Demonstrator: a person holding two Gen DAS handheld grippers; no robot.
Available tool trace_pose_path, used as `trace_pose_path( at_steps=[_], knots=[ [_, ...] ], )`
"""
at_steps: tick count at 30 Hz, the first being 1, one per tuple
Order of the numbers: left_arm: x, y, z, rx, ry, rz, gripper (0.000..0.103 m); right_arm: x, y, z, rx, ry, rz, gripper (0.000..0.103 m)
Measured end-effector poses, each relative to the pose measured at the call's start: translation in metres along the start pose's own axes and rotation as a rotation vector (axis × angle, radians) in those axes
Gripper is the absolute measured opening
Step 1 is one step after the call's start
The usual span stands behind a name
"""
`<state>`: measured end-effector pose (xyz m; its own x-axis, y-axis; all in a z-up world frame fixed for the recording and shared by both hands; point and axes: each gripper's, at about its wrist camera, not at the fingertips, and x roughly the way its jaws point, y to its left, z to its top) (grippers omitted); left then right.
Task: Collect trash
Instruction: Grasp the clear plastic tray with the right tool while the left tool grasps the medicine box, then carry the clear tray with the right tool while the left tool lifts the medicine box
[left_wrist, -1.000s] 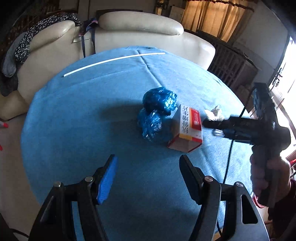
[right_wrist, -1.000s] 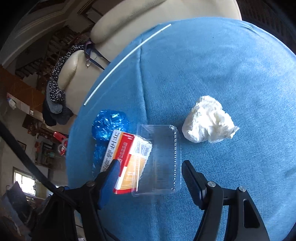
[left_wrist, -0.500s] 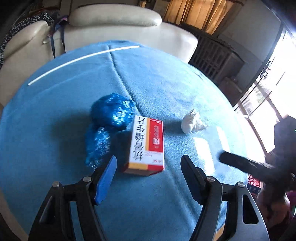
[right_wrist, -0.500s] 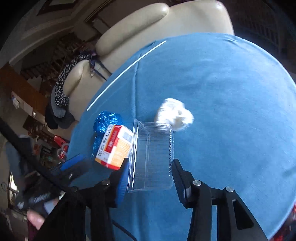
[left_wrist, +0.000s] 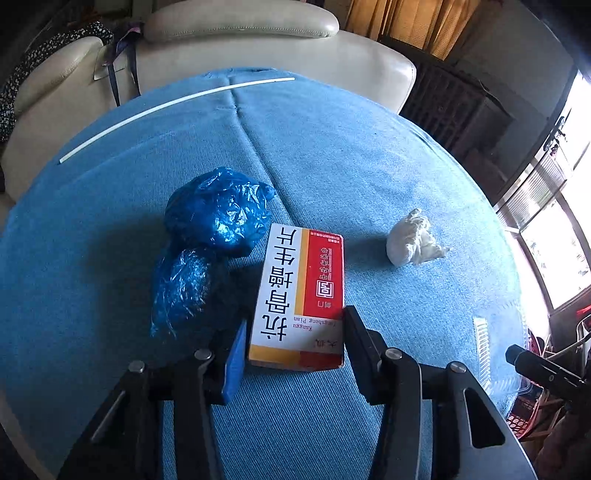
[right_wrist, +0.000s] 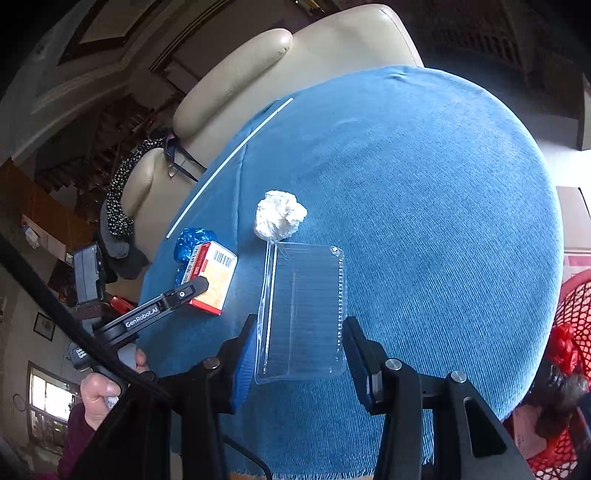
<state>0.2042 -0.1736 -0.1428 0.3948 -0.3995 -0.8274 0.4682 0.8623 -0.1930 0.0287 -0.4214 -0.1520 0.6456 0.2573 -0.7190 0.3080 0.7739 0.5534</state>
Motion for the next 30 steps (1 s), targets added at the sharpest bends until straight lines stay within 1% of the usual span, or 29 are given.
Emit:
trace_pose_path(
  at_steps=[5,12,17,22,30],
  knots=[
    [-0.018,-0.012,-0.01,0.029,-0.04,0.01,0.051,-0.009,0.002,-0.007,-0.019,-0.02,0.003,0.048],
    [-0.05,-0.041,-0.026,0.091,-0.087,0.009,0.051,-0.027,0.001,-0.016,-0.016,-0.054,0.016,0.048],
    [-0.07,-0.058,-0.038,0.133,-0.122,0.033,0.051,-0.04,-0.001,-0.025,-0.018,-0.069,0.016,0.048],
    [-0.089,-0.074,-0.044,0.172,-0.166,0.076,0.051,-0.053,-0.003,-0.033,-0.011,-0.084,0.019,0.048],
    [-0.105,-0.087,-0.053,0.202,-0.198,0.102,0.051,-0.072,-0.003,-0.044,-0.02,-0.107,0.018,0.048]
  ],
)
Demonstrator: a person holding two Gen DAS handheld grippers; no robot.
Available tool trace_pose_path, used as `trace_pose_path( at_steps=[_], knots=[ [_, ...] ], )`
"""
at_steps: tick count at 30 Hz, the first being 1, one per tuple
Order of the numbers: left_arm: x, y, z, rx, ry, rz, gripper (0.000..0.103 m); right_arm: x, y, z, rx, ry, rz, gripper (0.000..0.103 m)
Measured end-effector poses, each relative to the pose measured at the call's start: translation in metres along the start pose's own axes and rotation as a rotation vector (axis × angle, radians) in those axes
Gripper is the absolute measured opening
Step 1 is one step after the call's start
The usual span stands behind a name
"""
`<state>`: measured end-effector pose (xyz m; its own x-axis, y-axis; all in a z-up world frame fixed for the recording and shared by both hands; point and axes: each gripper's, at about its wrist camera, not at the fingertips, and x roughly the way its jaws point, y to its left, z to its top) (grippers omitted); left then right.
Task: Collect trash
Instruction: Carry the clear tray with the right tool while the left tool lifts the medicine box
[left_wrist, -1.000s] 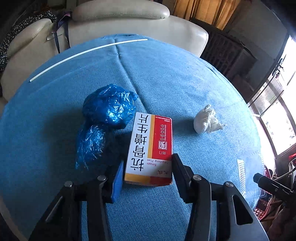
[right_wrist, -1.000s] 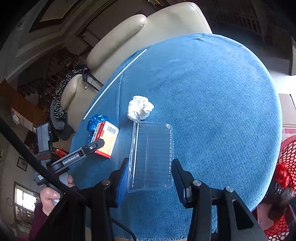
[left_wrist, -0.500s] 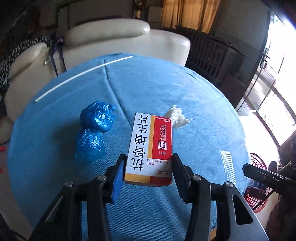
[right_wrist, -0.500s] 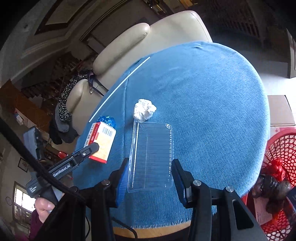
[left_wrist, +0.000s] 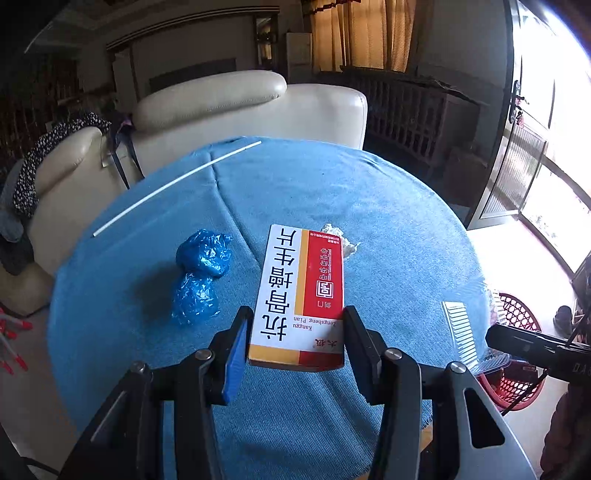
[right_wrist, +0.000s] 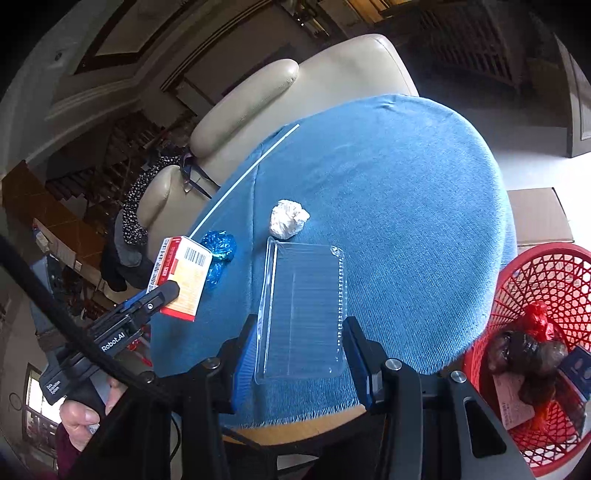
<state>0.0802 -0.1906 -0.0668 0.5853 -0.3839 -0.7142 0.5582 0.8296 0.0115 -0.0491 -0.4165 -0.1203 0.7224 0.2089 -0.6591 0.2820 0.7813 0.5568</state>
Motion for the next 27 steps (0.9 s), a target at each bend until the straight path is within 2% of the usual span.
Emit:
trace_pose_path(
  at_steps=[10,27],
  knots=[
    [-0.015,-0.011,-0.003,0.034,-0.028,0.016,0.051,-0.017,-0.002,-0.009,-0.002,-0.018,-0.006,0.048],
    [-0.012,-0.037,-0.012,0.089,-0.002,-0.003,0.051,-0.028,-0.009,-0.016,0.009,-0.03,-0.01,0.048]
  ],
)
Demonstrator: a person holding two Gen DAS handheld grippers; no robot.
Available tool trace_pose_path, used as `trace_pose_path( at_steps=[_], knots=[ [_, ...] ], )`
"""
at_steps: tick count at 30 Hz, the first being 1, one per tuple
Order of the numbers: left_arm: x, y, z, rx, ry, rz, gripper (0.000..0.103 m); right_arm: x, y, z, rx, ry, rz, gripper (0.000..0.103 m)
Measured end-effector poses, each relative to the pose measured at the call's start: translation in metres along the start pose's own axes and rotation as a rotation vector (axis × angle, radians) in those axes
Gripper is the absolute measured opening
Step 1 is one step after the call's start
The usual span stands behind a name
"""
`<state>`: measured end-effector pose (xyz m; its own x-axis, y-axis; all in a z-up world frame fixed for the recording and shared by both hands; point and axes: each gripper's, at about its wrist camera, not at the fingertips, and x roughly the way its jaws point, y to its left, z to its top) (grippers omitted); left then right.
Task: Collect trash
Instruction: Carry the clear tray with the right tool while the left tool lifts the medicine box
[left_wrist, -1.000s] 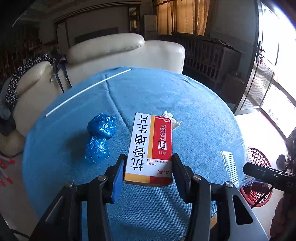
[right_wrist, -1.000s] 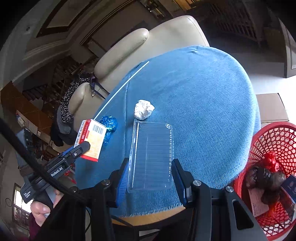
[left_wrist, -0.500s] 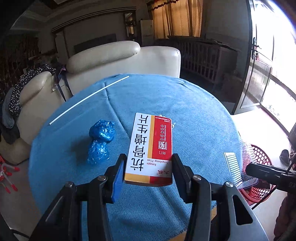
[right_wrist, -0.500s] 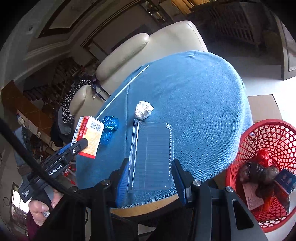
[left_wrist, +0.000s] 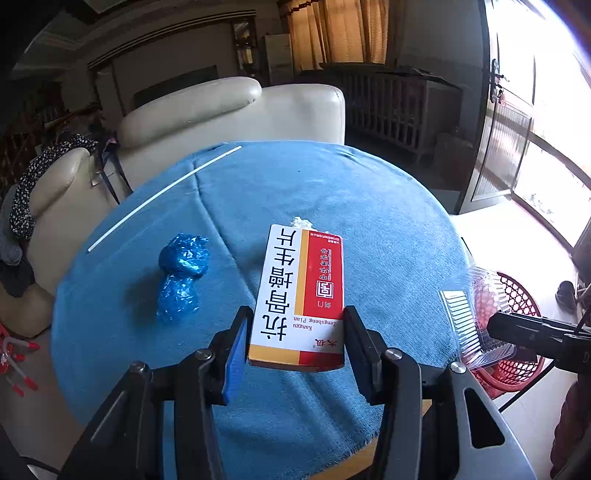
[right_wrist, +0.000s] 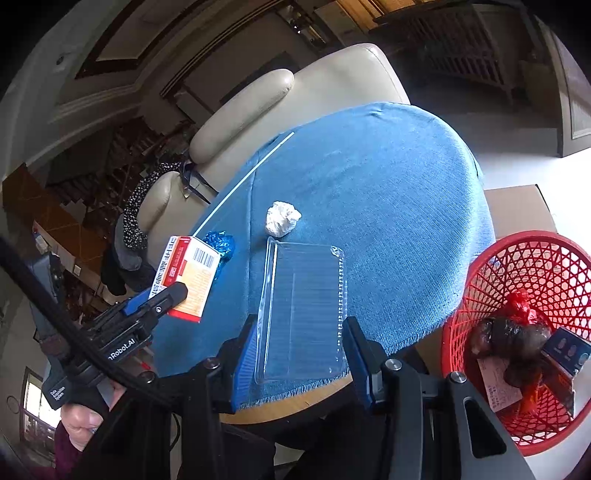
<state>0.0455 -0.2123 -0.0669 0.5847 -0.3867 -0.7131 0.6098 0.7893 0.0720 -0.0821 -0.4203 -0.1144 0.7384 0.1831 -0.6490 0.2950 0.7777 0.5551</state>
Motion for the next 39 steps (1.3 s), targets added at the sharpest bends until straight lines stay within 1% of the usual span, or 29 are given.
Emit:
trace_pose_path(
  at_steps=[9,25,39],
  knots=[
    [0.003,-0.015,0.002,0.021,0.012,-0.004,0.051,-0.007,-0.01,-0.001,0.019,-0.011,-0.002,0.048],
    [0.005,-0.052,0.005,0.097,0.019,-0.023,0.051,-0.033,-0.044,-0.005,0.083,-0.05,-0.014,0.048],
    [0.003,-0.08,0.008,0.157,0.015,-0.044,0.051,-0.05,-0.06,-0.007,0.112,-0.085,-0.023,0.048]
  ],
)
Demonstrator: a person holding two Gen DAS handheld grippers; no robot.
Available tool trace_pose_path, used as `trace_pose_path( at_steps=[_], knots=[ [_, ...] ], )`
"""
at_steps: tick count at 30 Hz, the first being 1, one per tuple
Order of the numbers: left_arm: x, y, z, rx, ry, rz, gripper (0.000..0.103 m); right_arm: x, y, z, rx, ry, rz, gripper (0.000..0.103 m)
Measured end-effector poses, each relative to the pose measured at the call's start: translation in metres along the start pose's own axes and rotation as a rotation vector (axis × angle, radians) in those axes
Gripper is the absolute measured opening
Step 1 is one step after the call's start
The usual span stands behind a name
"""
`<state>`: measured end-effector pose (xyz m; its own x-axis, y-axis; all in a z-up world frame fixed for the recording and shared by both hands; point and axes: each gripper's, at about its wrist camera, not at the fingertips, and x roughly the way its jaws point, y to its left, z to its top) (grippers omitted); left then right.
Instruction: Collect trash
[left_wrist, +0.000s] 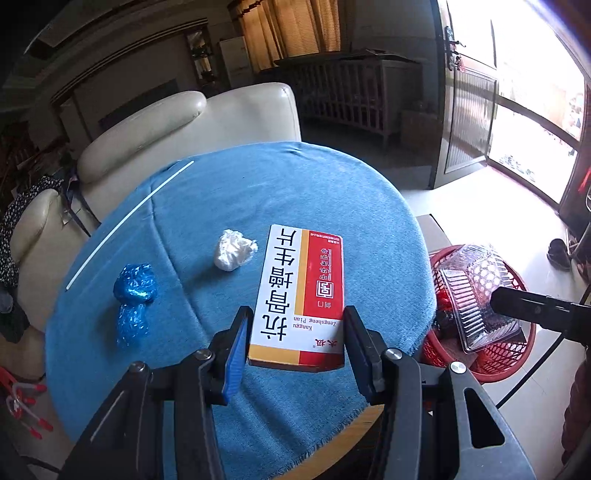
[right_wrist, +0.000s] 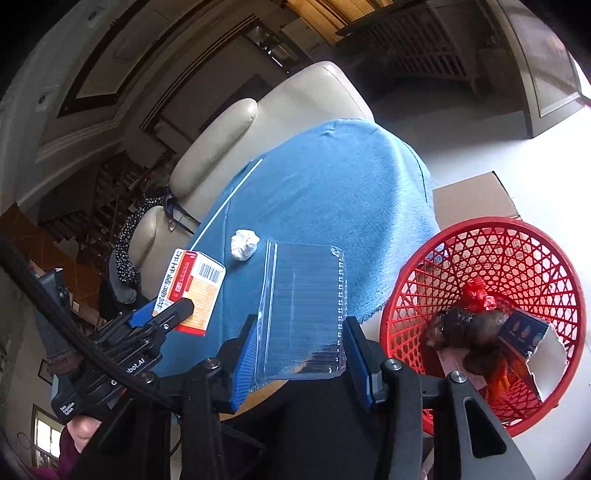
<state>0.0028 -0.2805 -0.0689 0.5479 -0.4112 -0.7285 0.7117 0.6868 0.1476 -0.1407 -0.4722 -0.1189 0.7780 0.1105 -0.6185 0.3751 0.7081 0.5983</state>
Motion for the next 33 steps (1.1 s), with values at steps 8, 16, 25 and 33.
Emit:
trace_pose_path(
  at_steps=[8,16,25,33],
  knots=[
    [-0.001,-0.014,0.004,0.035,-0.008,-0.01,0.051,-0.009,-0.007,-0.001,0.017,-0.017,-0.008,0.048],
    [-0.001,-0.026,0.008,0.069,-0.009,-0.025,0.051,-0.015,-0.014,-0.001,0.031,-0.031,-0.016,0.048],
    [0.001,-0.039,0.011,0.1,-0.007,-0.032,0.051,-0.021,-0.021,-0.001,0.049,-0.043,-0.022,0.048],
    [0.006,-0.046,0.013,0.127,-0.003,-0.037,0.051,-0.024,-0.029,-0.002,0.066,-0.049,-0.023,0.048]
  ],
)
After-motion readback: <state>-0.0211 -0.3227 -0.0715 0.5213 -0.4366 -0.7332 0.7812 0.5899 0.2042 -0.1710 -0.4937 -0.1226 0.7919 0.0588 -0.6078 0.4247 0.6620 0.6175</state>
